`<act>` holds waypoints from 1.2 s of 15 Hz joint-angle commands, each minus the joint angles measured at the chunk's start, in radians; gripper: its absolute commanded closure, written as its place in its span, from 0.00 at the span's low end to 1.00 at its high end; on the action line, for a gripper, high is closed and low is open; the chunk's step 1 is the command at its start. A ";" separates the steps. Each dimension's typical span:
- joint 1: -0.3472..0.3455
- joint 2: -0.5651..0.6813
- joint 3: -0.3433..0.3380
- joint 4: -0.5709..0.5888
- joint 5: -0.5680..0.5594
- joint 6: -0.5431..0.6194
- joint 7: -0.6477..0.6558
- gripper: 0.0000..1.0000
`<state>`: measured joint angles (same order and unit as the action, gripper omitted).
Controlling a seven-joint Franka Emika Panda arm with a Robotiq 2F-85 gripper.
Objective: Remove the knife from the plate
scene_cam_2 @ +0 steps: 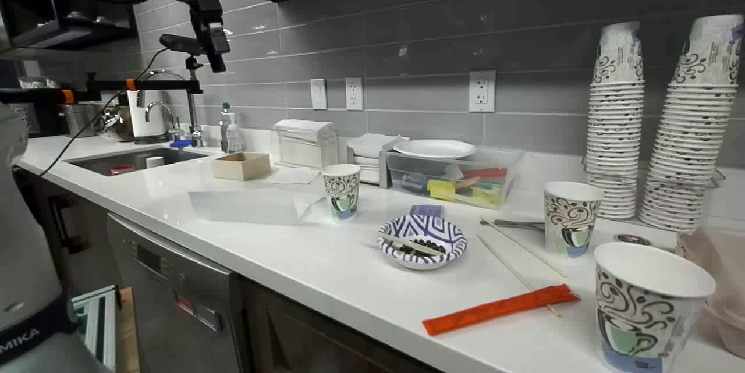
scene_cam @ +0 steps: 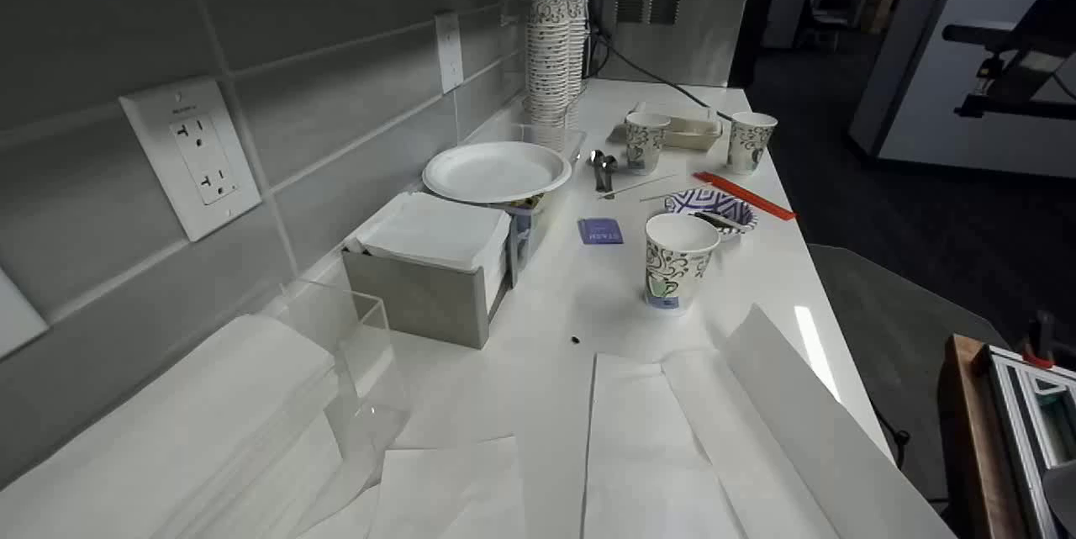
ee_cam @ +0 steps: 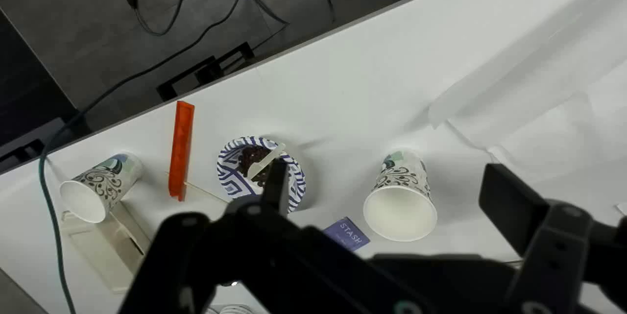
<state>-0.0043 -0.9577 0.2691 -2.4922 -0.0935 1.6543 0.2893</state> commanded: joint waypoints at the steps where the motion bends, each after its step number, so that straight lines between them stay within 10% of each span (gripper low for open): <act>1: 0.015 0.005 -0.009 0.003 -0.009 -0.003 0.010 0.00; 18: -0.031 0.043 -0.097 -0.021 0.017 0.021 0.029 0.00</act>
<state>-0.0100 -0.9505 0.2384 -2.4952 -0.0916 1.6544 0.3015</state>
